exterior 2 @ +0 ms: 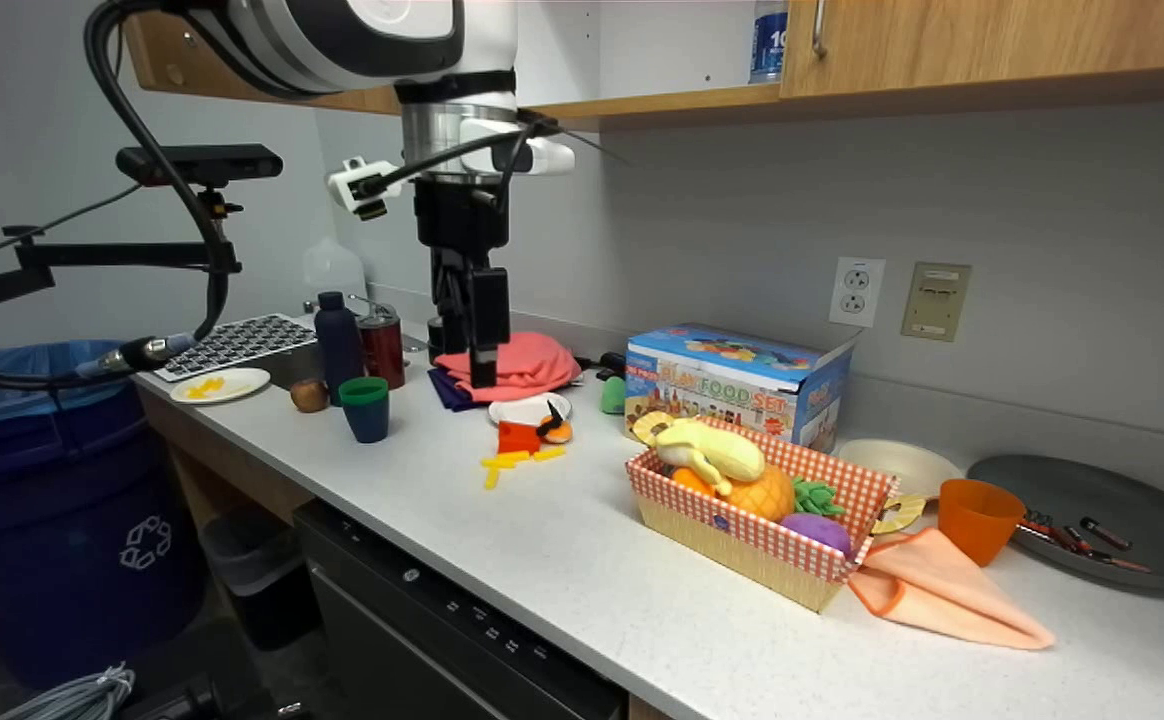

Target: Close the left door of the open upper cabinet then open the right door

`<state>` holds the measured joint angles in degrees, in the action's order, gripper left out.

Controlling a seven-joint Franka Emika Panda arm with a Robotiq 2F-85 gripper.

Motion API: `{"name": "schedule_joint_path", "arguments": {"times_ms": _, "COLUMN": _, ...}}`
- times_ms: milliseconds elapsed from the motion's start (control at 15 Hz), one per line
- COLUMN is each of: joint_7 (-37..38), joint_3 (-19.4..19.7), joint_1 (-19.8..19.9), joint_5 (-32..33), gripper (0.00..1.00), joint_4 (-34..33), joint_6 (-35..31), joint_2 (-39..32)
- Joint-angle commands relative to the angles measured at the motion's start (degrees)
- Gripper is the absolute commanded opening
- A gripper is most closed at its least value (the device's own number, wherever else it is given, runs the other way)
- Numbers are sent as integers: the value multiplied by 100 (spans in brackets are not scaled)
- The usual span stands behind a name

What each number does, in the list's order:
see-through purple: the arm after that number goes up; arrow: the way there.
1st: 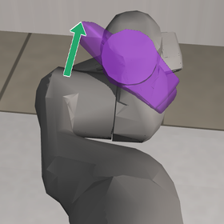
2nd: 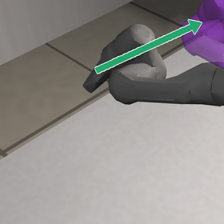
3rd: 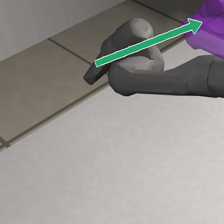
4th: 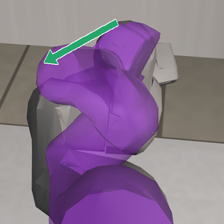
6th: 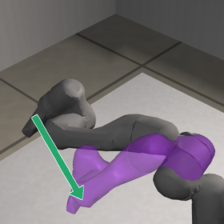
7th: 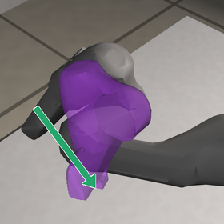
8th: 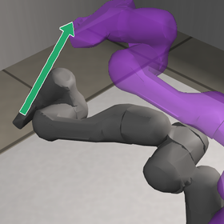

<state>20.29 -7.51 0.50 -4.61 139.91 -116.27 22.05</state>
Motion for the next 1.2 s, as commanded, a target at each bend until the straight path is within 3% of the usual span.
{"name": "schedule_joint_path", "arguments": {"times_ms": 0, "joint_7": -28, "joint_3": -36, "joint_1": -105, "joint_5": 225, "gripper": 100, "joint_4": 363, "joint_6": 226, "joint_2": 635}}
{"name": "schedule_joint_path", "arguments": {"times_ms": 333, "joint_7": 1, "joint_3": -160, "joint_1": -175, "joint_5": 456, "gripper": 100, "joint_4": 827, "joint_6": 642, "joint_2": 1542}}
{"name": "schedule_joint_path", "arguments": {"times_ms": 400, "joint_7": 4, "joint_3": -117, "joint_1": -123, "joint_5": 331, "gripper": 100, "joint_4": 542, "joint_6": 493, "joint_2": 1013}}
{"name": "schedule_joint_path", "arguments": {"times_ms": 1133, "joint_7": 5, "joint_3": -121, "joint_1": -125, "joint_5": 331, "gripper": 100, "joint_4": 587, "joint_6": 507, "joint_2": 1020}}
